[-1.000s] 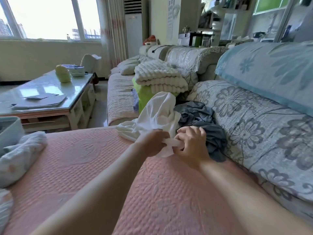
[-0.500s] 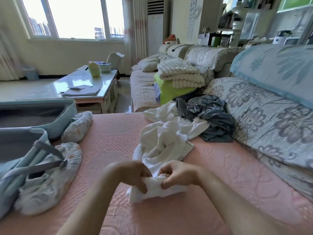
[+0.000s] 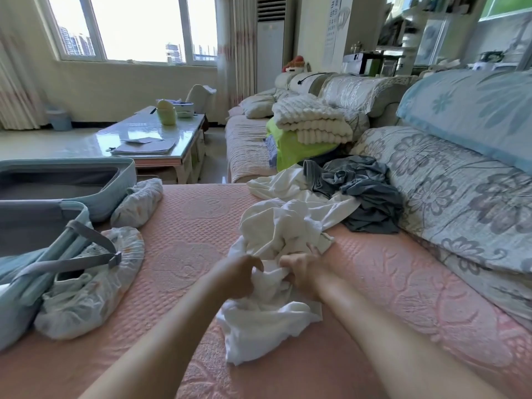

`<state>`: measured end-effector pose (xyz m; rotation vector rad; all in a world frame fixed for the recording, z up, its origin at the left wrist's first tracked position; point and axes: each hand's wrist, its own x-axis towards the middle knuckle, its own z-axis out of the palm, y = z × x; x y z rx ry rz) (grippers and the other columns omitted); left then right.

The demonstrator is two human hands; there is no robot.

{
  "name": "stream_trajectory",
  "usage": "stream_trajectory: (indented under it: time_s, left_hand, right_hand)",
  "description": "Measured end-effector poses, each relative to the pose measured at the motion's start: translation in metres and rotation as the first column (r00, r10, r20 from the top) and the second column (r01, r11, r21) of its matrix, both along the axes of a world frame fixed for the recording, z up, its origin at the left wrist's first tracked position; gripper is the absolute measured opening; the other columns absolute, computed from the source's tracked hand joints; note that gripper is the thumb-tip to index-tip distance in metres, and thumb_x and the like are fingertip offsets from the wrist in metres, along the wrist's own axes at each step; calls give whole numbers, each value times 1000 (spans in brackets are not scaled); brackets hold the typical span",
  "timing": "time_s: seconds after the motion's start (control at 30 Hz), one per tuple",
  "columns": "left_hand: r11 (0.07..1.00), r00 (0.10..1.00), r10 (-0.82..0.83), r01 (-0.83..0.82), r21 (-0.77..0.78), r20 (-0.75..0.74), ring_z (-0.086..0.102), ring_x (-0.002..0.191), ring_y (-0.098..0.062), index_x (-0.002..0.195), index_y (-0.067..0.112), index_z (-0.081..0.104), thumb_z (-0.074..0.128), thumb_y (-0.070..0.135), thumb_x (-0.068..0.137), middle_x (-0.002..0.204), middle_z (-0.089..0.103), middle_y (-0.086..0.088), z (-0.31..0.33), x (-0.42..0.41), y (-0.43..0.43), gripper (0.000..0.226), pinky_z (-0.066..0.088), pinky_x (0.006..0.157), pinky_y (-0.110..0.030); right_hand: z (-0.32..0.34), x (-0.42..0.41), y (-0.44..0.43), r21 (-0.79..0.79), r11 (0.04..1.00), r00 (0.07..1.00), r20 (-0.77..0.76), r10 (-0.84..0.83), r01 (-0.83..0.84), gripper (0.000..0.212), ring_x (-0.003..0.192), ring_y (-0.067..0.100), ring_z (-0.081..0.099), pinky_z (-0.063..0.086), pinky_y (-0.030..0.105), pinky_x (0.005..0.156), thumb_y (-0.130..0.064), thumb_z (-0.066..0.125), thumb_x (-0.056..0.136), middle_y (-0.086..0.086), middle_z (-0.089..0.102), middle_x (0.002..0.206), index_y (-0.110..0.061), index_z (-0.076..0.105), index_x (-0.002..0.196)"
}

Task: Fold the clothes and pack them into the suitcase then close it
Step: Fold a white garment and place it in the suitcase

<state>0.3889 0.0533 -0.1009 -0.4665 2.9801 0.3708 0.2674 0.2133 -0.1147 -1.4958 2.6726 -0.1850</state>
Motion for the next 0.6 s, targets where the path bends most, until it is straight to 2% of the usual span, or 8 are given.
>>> stream_trajectory:
  time_s: [0.07,0.13,0.2,0.27,0.37,0.4,0.5,0.6]
  left_hand:
    - [995,982,22,-40,-94,-186,60,91,-14,116,40,65,60,25,90,106,63,11,15,0,-8,31,39,69,-23]
    - [998,924,28,-45,-38,-381,58,93,-15,106,35,69,57,22,94,105,58,13,34,5,-18,22,39,71,-25]
    - [998,858,27,2,56,-513,57,90,-18,99,31,71,57,16,93,99,58,10,47,13,-24,22,43,74,-28]
    - [997,893,1,36,73,-450,57,85,-18,101,35,67,54,12,93,98,60,6,51,22,-27,27,48,73,-31]
    - [995,996,-56,63,82,-75,57,81,-18,123,38,49,51,14,91,102,63,2,44,34,-17,40,51,72,-33]
    - [995,995,-90,91,39,-36,55,83,-18,127,37,45,56,23,90,108,62,3,41,37,-10,41,50,74,-34]
    - [988,971,-153,152,-23,-185,52,94,-15,131,38,45,69,56,79,120,52,8,34,34,13,60,45,77,-31]
    - [989,898,96,-38,142,-429,61,93,-24,112,38,60,64,42,88,102,65,3,46,24,14,24,46,71,-31]
  right_hand:
    - [5,1,7,-184,983,1000,13,-27,29,7,107,27,61,30,37,110,-27,53,97,4,71,104,-25,55,103]
    - [18,3,15,-345,937,997,63,-43,62,12,92,27,64,44,34,82,-35,56,97,4,70,92,-23,57,101]
    - [35,6,20,-381,919,978,207,-19,98,16,79,16,63,45,30,68,-40,63,93,-4,68,81,-24,61,94]
    - [46,12,24,-297,946,941,337,-25,131,16,72,8,61,45,26,64,-39,70,86,-7,67,77,-24,66,84]
    - [47,18,29,-56,992,993,38,-115,117,6,84,15,60,41,28,69,-32,62,83,-10,66,84,-27,65,80]
    - [45,21,28,-41,994,995,-20,-102,101,8,85,17,58,39,29,70,-28,60,84,-10,64,84,-26,64,78]
    - [49,31,15,-395,918,997,58,50,-23,7,81,17,59,44,33,70,-21,65,84,-8,65,81,-23,71,81]
    - [56,31,-3,-550,830,983,-182,-4,-98,14,89,22,59,48,37,77,-27,72,80,-5,67,89,-26,73,93]
